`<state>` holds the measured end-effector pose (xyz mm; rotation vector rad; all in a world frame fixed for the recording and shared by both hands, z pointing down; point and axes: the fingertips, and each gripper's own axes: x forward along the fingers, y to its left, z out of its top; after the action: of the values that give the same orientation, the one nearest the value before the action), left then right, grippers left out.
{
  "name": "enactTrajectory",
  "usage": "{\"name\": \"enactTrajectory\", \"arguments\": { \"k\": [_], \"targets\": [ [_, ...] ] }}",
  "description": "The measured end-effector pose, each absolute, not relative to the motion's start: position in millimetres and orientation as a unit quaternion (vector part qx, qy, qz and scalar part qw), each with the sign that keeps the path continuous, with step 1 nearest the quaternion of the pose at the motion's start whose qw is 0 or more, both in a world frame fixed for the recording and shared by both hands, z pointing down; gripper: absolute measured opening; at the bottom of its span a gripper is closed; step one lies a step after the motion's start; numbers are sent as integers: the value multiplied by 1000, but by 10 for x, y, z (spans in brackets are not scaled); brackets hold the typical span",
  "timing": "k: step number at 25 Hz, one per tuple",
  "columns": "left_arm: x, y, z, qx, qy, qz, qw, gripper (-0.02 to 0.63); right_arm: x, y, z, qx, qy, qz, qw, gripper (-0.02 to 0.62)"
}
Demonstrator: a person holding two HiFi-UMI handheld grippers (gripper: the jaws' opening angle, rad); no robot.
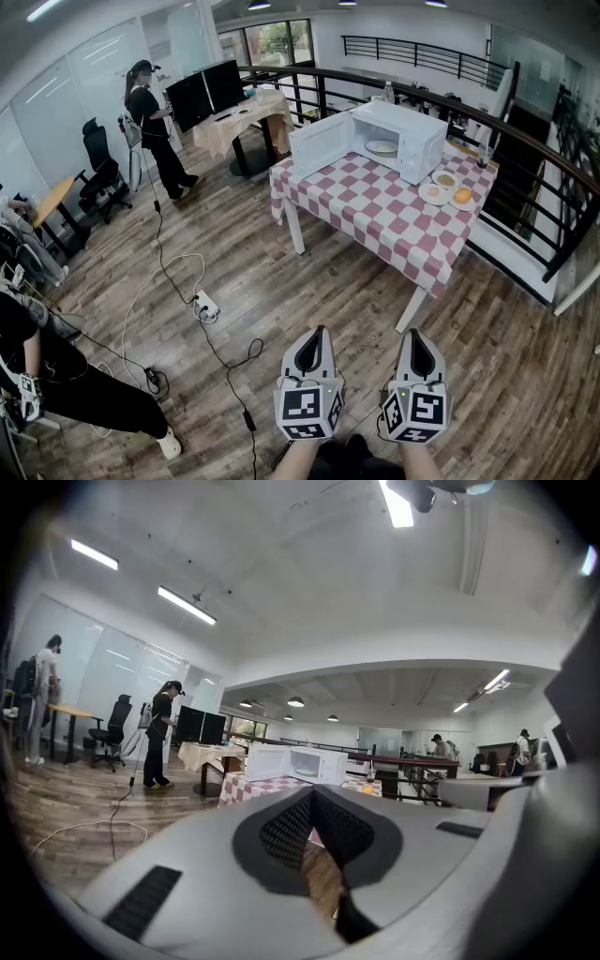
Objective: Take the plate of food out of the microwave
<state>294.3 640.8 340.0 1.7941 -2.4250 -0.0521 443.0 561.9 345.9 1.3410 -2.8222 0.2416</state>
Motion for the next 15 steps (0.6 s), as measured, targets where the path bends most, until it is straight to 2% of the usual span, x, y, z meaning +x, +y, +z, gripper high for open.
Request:
{"name": "enactTrajectory", "arguments": {
  "k": [15],
  "targets": [
    [2974, 6229, 3432, 596, -800, -17, 64, 12, 4411, 5495, 3496, 415, -906, 79, 5, -6]
  ]
}}
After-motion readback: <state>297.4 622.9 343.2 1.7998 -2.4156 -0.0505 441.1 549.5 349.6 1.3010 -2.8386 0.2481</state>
